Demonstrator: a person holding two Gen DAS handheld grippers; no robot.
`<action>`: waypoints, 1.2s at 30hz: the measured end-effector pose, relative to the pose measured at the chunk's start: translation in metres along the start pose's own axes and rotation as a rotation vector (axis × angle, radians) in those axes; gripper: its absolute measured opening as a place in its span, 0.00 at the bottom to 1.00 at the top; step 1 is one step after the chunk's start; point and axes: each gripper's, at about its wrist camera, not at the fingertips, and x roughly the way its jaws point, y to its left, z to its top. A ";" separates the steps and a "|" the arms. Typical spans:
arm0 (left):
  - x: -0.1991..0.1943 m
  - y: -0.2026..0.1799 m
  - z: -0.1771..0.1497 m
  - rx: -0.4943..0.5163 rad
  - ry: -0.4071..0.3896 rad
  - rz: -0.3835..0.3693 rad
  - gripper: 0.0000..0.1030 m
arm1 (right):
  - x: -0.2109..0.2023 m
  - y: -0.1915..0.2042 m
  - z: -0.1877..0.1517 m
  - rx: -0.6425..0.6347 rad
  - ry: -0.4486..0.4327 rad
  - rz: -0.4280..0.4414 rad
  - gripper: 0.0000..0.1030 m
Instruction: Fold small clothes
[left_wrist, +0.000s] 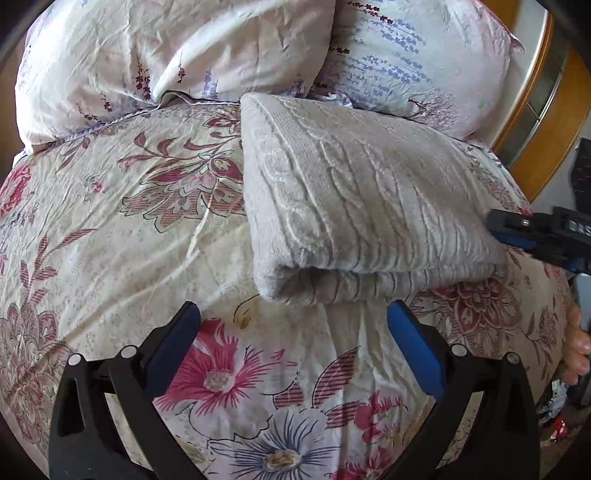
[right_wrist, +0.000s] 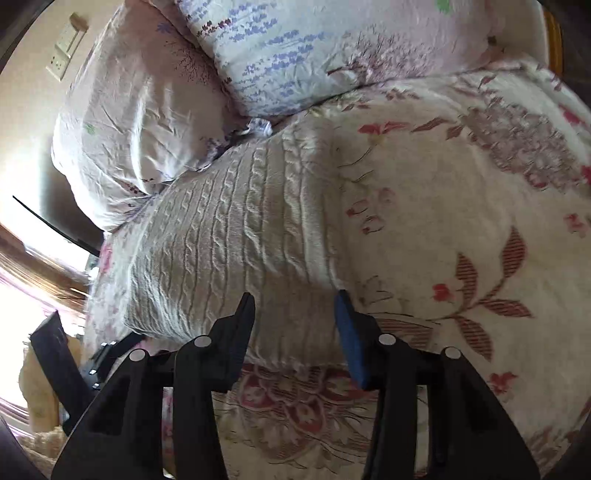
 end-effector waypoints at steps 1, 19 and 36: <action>0.001 -0.001 -0.001 0.003 -0.001 0.011 0.98 | -0.009 0.006 -0.003 -0.042 -0.029 -0.117 0.86; 0.010 -0.013 -0.008 0.057 -0.027 0.148 0.98 | 0.001 0.023 -0.084 -0.206 -0.088 -0.356 0.99; 0.010 -0.013 -0.008 0.057 -0.028 0.147 0.98 | 0.001 0.023 -0.085 -0.201 -0.093 -0.359 0.99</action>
